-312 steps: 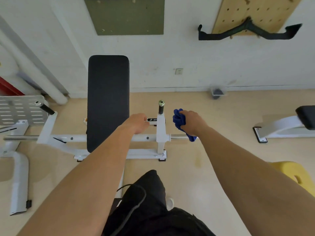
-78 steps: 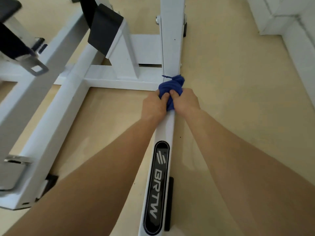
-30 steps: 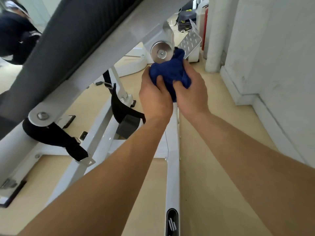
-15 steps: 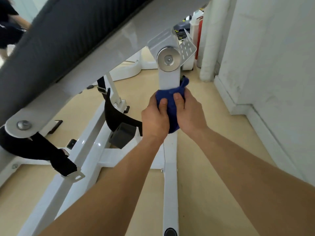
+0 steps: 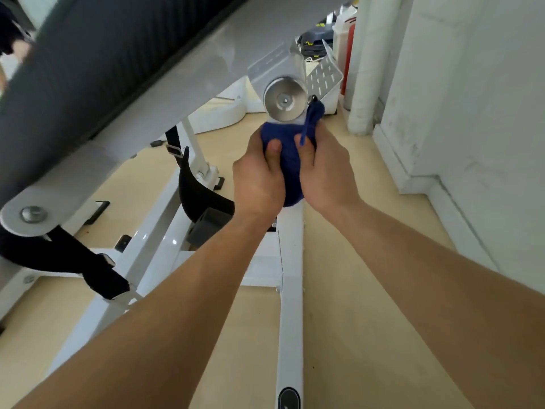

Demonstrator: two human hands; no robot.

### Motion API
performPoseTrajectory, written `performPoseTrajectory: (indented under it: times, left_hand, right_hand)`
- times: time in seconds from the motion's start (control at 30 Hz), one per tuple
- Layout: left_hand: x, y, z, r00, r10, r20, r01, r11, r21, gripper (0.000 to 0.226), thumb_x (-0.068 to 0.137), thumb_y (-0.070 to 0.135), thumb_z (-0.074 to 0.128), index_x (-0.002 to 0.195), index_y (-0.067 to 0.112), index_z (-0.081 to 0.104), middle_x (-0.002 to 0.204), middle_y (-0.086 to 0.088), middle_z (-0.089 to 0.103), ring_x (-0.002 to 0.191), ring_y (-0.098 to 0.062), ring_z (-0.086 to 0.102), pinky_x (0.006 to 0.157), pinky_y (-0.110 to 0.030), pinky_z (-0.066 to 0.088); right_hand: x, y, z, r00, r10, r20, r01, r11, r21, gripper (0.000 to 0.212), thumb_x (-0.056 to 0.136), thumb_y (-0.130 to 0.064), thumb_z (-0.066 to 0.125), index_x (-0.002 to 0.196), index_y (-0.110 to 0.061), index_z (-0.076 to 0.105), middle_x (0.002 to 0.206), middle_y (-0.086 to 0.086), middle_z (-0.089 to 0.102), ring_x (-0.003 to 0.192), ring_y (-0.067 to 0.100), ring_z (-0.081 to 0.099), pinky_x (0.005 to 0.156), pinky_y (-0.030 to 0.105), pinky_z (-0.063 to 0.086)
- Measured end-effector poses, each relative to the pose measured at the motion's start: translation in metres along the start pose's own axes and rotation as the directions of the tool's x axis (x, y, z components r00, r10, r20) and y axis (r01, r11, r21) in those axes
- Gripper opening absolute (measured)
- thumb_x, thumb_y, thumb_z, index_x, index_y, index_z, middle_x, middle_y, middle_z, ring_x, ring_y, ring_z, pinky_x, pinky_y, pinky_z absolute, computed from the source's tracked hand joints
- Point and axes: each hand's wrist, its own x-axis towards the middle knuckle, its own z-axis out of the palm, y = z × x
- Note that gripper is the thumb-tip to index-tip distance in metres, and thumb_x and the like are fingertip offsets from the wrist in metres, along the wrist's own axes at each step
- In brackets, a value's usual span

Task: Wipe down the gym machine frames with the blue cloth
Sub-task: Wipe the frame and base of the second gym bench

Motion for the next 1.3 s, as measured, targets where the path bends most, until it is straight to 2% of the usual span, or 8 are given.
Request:
performPoseTrajectory:
  times: [0.2,0.33,0.67,0.83,0.93,1.1,1.2,1.3]
  left_hand:
    - [-0.025,-0.041,0.015,0.998,-0.024,0.059,0.021,0.999,0.048,0.033,0.103,0.019,0.041,0.133,0.014,0.052,0.085,0.014,0.060,0.077,0.000,0.058,0.063,-0.003,0.039]
    - [-0.042,-0.072,0.024,0.992,-0.050,0.120,0.043,0.997,0.057,0.036,0.102,0.018,0.042,0.137,0.016,0.050,0.095,0.003,0.065,0.086,-0.014,0.061,0.065,-0.017,0.041]
    - [-0.083,-0.132,0.041,0.954,-0.171,0.246,0.144,0.981,0.127,0.045,0.100,0.013,0.042,0.143,0.027,0.046,0.084,0.016,0.057,0.075,0.005,0.054,0.063,0.000,0.037]
    - [-0.102,-0.137,0.057,0.983,-0.167,0.082,0.157,0.981,0.117,0.019,0.101,0.021,0.044,0.113,0.012,0.056,0.077,-0.001,0.062,0.069,-0.011,0.058,0.062,-0.024,0.046]
    - [-0.111,-0.142,0.065,0.985,-0.172,0.023,0.166,0.972,0.165,0.021,0.103,0.026,0.043,0.091,0.011,0.051,0.067,0.006,0.053,0.059,-0.004,0.051,0.050,-0.014,0.038]
    - [-0.118,-0.150,0.068,0.981,-0.193,0.012,0.191,0.976,0.100,0.022,0.102,0.022,0.046,0.082,0.016,0.050,0.064,0.011,0.051,0.055,0.000,0.050,0.051,-0.008,0.036]
    - [-0.124,-0.157,0.071,0.984,-0.180,-0.014,0.181,0.978,0.107,0.024,0.100,0.021,0.050,0.077,0.015,0.049,0.059,0.012,0.048,0.054,0.005,0.051,0.051,-0.009,0.035]
    - [-0.139,-0.176,0.077,0.962,-0.270,0.030,0.260,0.949,0.178,0.027,0.100,0.026,0.049,0.075,0.015,0.051,0.062,0.008,0.051,0.056,-0.004,0.048,0.052,-0.016,0.033]
  right_hand:
    - [-0.030,0.044,0.019,0.998,0.016,0.062,-0.014,0.999,-0.030,0.027,0.105,-0.026,0.042,0.127,-0.014,0.052,0.114,0.001,0.063,0.097,0.014,0.060,0.077,0.019,0.046]
    - [-0.053,0.075,0.035,0.995,0.065,0.079,-0.063,0.997,-0.034,0.026,0.105,-0.025,0.042,0.124,-0.011,0.052,0.115,0.005,0.062,0.098,0.017,0.059,0.080,0.026,0.046]
    - [-0.102,0.135,0.066,0.976,0.180,0.121,-0.174,0.983,-0.057,0.017,0.102,-0.019,0.045,0.117,-0.013,0.052,0.109,0.003,0.060,0.090,0.016,0.054,0.065,0.004,0.035]
    - [-0.118,0.146,0.072,0.970,0.238,0.047,-0.237,0.971,-0.027,0.014,0.103,-0.028,0.046,0.095,-0.018,0.053,0.082,-0.006,0.059,0.068,0.008,0.053,0.054,0.009,0.036]
    - [-0.123,0.152,0.073,0.957,0.282,0.075,-0.277,0.958,-0.071,0.022,0.103,-0.036,0.045,0.093,-0.019,0.054,0.080,-0.005,0.059,0.064,0.003,0.052,0.050,0.008,0.035]
    - [-0.120,0.159,0.075,0.940,0.325,0.105,-0.321,0.946,-0.050,0.017,0.103,-0.032,0.047,0.096,-0.020,0.056,0.091,0.000,0.064,0.073,0.012,0.056,0.053,0.009,0.036]
    - [-0.124,0.166,0.074,0.935,0.330,0.131,-0.325,0.944,-0.057,0.016,0.103,-0.031,0.048,0.097,-0.019,0.057,0.090,-0.001,0.064,0.070,0.007,0.055,0.052,0.007,0.037]
    - [-0.131,0.180,0.076,0.911,0.363,0.196,-0.344,0.931,-0.122,0.014,0.102,-0.030,0.049,0.096,-0.020,0.057,0.090,-0.002,0.062,0.068,0.000,0.051,0.050,0.003,0.035]
